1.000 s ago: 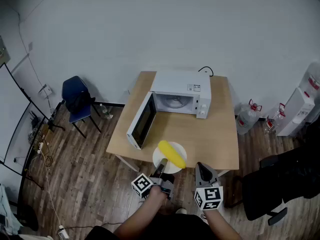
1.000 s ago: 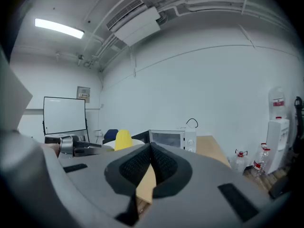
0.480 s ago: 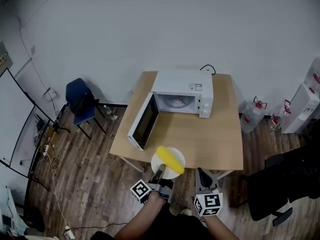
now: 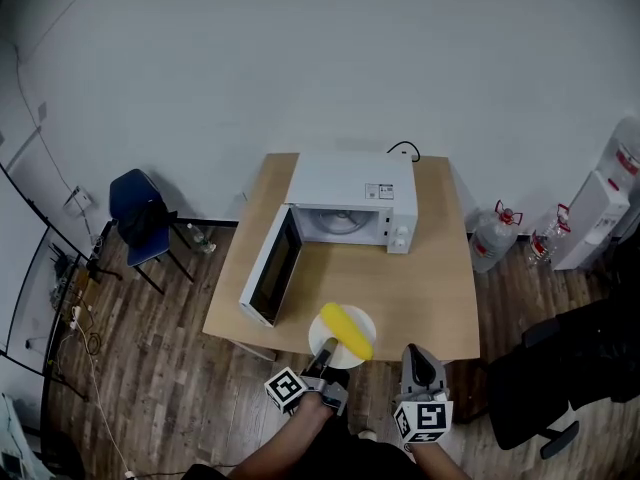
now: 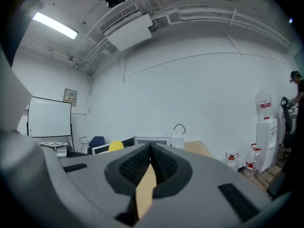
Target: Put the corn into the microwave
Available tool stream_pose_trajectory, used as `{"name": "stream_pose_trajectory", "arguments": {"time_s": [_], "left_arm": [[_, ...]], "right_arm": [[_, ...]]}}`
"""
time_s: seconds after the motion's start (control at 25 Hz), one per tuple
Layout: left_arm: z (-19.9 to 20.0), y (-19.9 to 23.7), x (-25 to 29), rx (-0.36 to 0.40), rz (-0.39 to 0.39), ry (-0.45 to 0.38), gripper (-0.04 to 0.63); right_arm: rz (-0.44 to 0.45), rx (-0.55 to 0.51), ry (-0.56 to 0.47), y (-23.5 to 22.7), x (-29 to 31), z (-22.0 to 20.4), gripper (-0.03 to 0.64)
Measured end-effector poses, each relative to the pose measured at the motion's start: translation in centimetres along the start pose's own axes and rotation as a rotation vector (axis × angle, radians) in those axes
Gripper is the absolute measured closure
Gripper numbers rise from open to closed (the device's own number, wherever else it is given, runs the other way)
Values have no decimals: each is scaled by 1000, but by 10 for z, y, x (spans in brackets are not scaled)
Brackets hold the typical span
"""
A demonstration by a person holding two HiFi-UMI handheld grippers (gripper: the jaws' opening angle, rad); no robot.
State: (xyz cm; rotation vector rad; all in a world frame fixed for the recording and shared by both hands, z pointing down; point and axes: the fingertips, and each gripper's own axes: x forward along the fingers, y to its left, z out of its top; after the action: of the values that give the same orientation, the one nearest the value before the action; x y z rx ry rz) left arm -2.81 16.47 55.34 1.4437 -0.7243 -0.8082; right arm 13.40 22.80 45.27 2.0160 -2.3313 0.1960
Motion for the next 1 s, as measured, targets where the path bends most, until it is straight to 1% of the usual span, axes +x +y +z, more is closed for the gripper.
{"name": "stream_pose_trajectory", "arguments": {"time_s": [0.08,0.16,0.28,0.4,0.52,0.68,0.76,0.84,1.0], "left_arm": [[6,8,12,-13,12,12,577],[18,10,29,-16,6,9,577],[37,9,51,5,3,4,577],[56,10,69,19,38,18,577],[73,13,88,32,59,45,577],[96,15,118,55,45,76,577],[107,19,132,59,59,92,577],[116,22,146,60,55,114,577],[127,34,170,74,46,185,577]], "right_arm": [[-18,-6,2,-5,15,2,557],[-17,-14,13,-7,36,4,557],[-26,-26,21,-8,69,8,557],[-28,-32,31,-5,103,12,557],[-20,-41,46,4,135,15,557],[-24,-66,62,12,170,19,557],[-35,-74,83,13,186,17,557],[-52,-72,96,14,201,15,557],[-85,-70,101,16,221,14,557]]}}
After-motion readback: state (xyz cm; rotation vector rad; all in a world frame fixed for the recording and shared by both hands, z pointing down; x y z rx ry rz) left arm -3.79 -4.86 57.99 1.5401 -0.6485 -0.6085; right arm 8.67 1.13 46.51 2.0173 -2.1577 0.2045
